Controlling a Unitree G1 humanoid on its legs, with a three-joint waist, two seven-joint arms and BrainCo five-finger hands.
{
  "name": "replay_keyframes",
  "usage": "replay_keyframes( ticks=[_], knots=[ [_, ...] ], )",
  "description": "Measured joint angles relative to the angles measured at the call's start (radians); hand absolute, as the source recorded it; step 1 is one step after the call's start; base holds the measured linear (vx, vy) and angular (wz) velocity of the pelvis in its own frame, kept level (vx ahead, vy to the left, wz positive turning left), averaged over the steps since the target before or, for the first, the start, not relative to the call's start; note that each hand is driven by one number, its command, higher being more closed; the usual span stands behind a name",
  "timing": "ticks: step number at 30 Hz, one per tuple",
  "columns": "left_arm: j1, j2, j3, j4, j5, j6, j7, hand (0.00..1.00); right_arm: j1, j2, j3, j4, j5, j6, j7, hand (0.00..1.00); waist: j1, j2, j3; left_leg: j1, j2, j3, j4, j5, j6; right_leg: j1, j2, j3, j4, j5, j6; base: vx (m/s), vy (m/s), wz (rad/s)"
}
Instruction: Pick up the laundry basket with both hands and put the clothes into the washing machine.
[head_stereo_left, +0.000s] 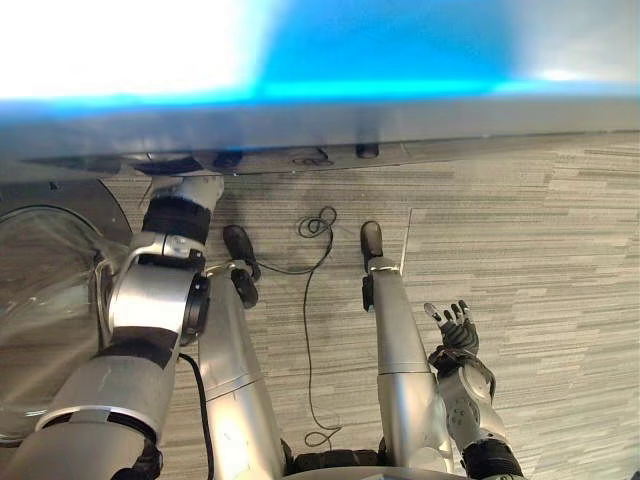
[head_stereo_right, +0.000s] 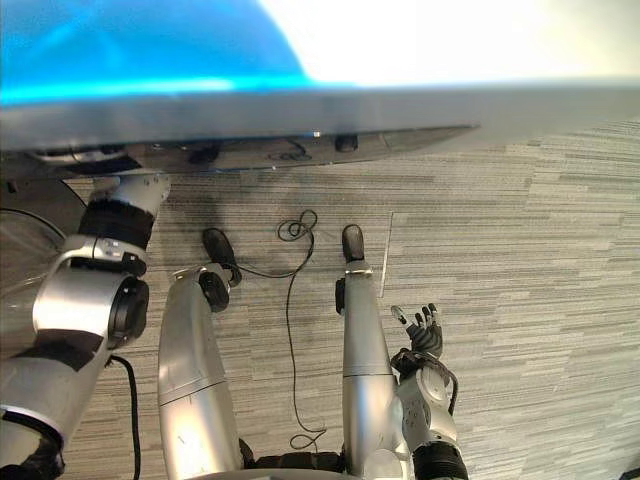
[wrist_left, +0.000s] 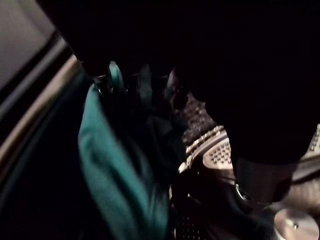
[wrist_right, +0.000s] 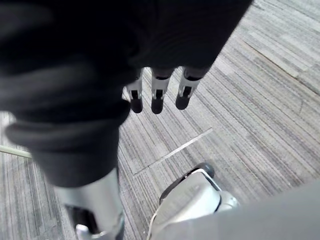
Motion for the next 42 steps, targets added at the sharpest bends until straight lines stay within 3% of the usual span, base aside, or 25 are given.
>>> replay_keyframes(
  ticks=[6,12,15,17,19,22,24,27,31,36,37,39,40,41,42],
  knots=[
    [0.256,-0.035,0.05,-0.096,0.005,-0.014,-0.016,0.0,0.002,0.001,0.018,0.015,-0.033,0.011,0.004,0.0,0.0,-0.001,-0.001,0.199,-0.016,0.009,-0.159,0.045,-0.023,0.19,-0.03,-0.039,-0.125,0.018,-0.035,0.07,-0.038,0.17],
    [0.47,-0.135,0.104,-0.149,0.012,-0.041,-0.07,0.0,0.002,0.002,0.014,0.059,-0.034,0.014,0.015,0.0,0.022,0.001,-0.023,0.415,-0.053,0.027,-0.334,0.098,-0.036,0.393,-0.068,-0.074,-0.254,0.03,-0.053,0.15,-0.01,0.24],
    [0.631,-0.207,0.107,-0.142,0.015,-0.044,-0.09,0.0,0.001,0.004,0.009,0.122,-0.035,0.025,0.024,0.0,0.025,0.002,-0.094,0.508,-0.066,0.035,-0.413,0.112,-0.046,0.482,-0.082,-0.097,-0.315,0.033,-0.058,0.14,0.005,0.15],
    [0.782,-0.282,0.098,-0.113,0.107,-0.045,-0.129,0.0,0.004,0.013,-0.014,0.185,-0.037,0.032,0.034,0.0,0.049,0.01,-0.147,0.62,-0.071,0.05,-0.486,0.121,-0.055,0.584,-0.092,-0.12,-0.372,0.038,-0.065,0.19,-0.003,0.1],
    [0.868,-0.326,0.095,-0.034,0.216,-0.039,-0.158,0.0,0.008,0.015,-0.044,0.242,-0.044,0.039,0.051,0.0,0.05,0.023,-0.197,0.7,-0.085,0.057,-0.558,0.144,-0.061,0.655,-0.106,-0.138,-0.413,0.041,-0.069,0.16,-0.022,0.19],
    [0.992,-0.358,0.1,0.149,0.514,0.007,-0.203,0.0,0.018,0.02,-0.129,0.363,-0.096,0.052,0.079,0.0,0.05,0.049,-0.278,0.84,-0.102,0.072,-0.68,0.181,-0.072,0.773,-0.116,-0.15,-0.487,0.049,-0.07,0.11,-0.021,0.06],
    [1.036,-0.369,0.132,0.214,0.608,0.027,-0.225,0.0,0.029,0.018,-0.197,0.429,-0.12,0.058,0.092,0.0,0.048,0.074,-0.312,0.899,-0.11,0.067,-0.753,0.213,-0.076,0.826,-0.117,-0.169,-0.529,0.058,-0.075,0.06,-0.015,0.14],
    [1.063,-0.371,0.232,0.284,0.644,0.041,-0.263,0.0,0.036,0.012,-0.292,0.528,-0.145,0.083,0.115,0.0,0.047,0.101,-0.334,0.982,-0.113,0.065,-0.833,0.249,-0.086,0.893,-0.111,-0.181,-0.562,0.061,-0.081,0.01,-0.028,0.1],
    [1.115,-0.375,0.346,0.309,0.663,0.07,-0.265,0.0,0.091,0.014,-0.386,0.6,-0.157,0.104,0.137,0.0,0.048,0.105,-0.36,1.057,-0.095,0.053,-0.841,0.249,-0.087,0.985,-0.094,-0.198,-0.589,0.064,-0.085,-0.03,-0.043,0.07],
    [1.125,-0.369,0.344,0.298,0.663,0.071,-0.265,0.0,0.085,0.02,-0.422,0.631,-0.191,0.119,0.157,0.0,0.047,0.097,-0.366,1.072,-0.046,0.043,-0.731,0.206,-0.102,1.041,-0.041,-0.19,-0.589,0.066,-0.11,-0.12,-0.056,-0.09],
    [1.126,-0.371,0.335,0.285,0.655,0.07,-0.264,0.0,0.086,0.019,-0.417,0.631,-0.192,0.119,0.156,0.0,0.047,0.1,-0.367,1.065,-0.024,0.041,-0.677,0.182,-0.095,1.054,-0.023,-0.182,-0.589,0.059,-0.125,-0.18,-0.048,-0.25],
    [1.123,-0.371,0.321,0.283,0.64,0.07,-0.264,0.0,0.082,0.015,-0.406,0.631,-0.203,0.119,0.155,0.0,0.047,0.107,-0.374,1.05,-0.008,0.043,-0.614,0.154,-0.049,1.059,-0.011,-0.166,-0.586,0.058,-0.127,-0.14,-0.01,-0.23],
    [1.121,-0.372,0.299,0.281,0.639,0.07,-0.262,0.0,0.078,0.009,-0.384,0.629,-0.217,0.118,0.154,0.0,0.048,0.114,-0.377,1.04,-0.011,0.042,-0.588,0.127,-0.02,1.053,-0.009,-0.148,-0.581,0.058,-0.127,-0.1,0.011,-0.24],
    [1.121,-0.376,0.29,0.274,0.631,0.07,-0.262,0.0,0.074,0.0,-0.369,0.63,-0.227,0.117,0.153,0.0,0.048,0.11,-0.374,1.03,-0.032,0.025,-0.551,0.089,-0.037,1.044,-0.01,-0.131,-0.573,0.058,-0.128,-0.12,0.104,-0.49],
    [1.124,-0.386,0.272,0.273,0.62,0.07,-0.261,0.0,0.07,-0.023,-0.369,0.634,-0.229,0.117,0.151,0.0,0.053,0.125,-0.378,1.025,-0.106,-0.015,-0.471,0.03,-0.067,1.028,-0.023,-0.086,-0.562,0.058,-0.127,-0.08,0.158,-0.74]
  ],
)
